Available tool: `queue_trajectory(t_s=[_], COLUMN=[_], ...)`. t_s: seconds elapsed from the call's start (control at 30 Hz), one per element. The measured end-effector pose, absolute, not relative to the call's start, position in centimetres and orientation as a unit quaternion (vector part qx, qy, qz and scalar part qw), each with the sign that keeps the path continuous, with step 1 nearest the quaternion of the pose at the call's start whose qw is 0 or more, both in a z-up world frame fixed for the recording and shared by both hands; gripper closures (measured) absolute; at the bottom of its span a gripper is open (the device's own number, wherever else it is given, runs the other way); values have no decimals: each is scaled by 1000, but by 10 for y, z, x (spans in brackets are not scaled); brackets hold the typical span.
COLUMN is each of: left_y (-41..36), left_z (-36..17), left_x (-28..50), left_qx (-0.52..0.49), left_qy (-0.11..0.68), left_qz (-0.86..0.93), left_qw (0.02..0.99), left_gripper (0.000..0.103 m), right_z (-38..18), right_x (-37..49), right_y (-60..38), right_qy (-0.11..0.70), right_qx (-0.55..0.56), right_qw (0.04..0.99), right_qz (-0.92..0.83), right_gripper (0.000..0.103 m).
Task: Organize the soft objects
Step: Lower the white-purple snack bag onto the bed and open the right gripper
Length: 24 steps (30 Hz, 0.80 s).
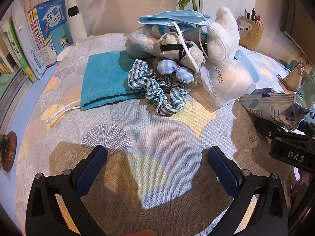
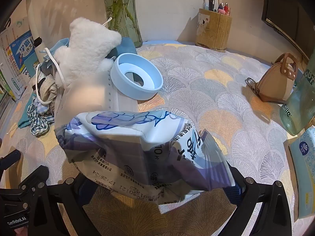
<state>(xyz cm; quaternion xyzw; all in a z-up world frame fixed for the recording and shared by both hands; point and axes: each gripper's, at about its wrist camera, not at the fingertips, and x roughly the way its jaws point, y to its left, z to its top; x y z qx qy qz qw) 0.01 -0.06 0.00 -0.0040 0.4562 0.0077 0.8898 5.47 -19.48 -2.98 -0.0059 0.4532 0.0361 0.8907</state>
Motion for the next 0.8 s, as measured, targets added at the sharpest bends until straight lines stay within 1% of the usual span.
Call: queue_trajectory(t_s=[0.33,0.43,0.47,0.6,0.7,0.77,0.8], left_y=[1,-4,-4,-12,-16,-8,-4], left_z=[1,3,2,8,37,70,82], left_x=[0,-5,-9,-24,-42,-56,-63], left_qx=[-12,-14,-15,-7,33,33,28], left_qy=[464,479,481,479,415,343,315], left_qz=[10,17,19,16,38,51,51], left_qw=[886,878,876,878,908,937,947], left_gripper=[0,0,0,1,1,1,1], right_z=[-29,-23,-22,-22,-18,-4,14], right_x=[54,55,53,44,34,17,1], right_y=[-195,-192,-192,-189,-187,-188,-188], right_qy=[459,510,514,492,486,441,389], right_qx=[-2,0,-8,-8,-16,-14,-7], right_qw=[888,860,857,870,873,896,919], right_qz=[32,39,45,37,45,52,64], right_gripper=[0,0,0,0,0,2,2])
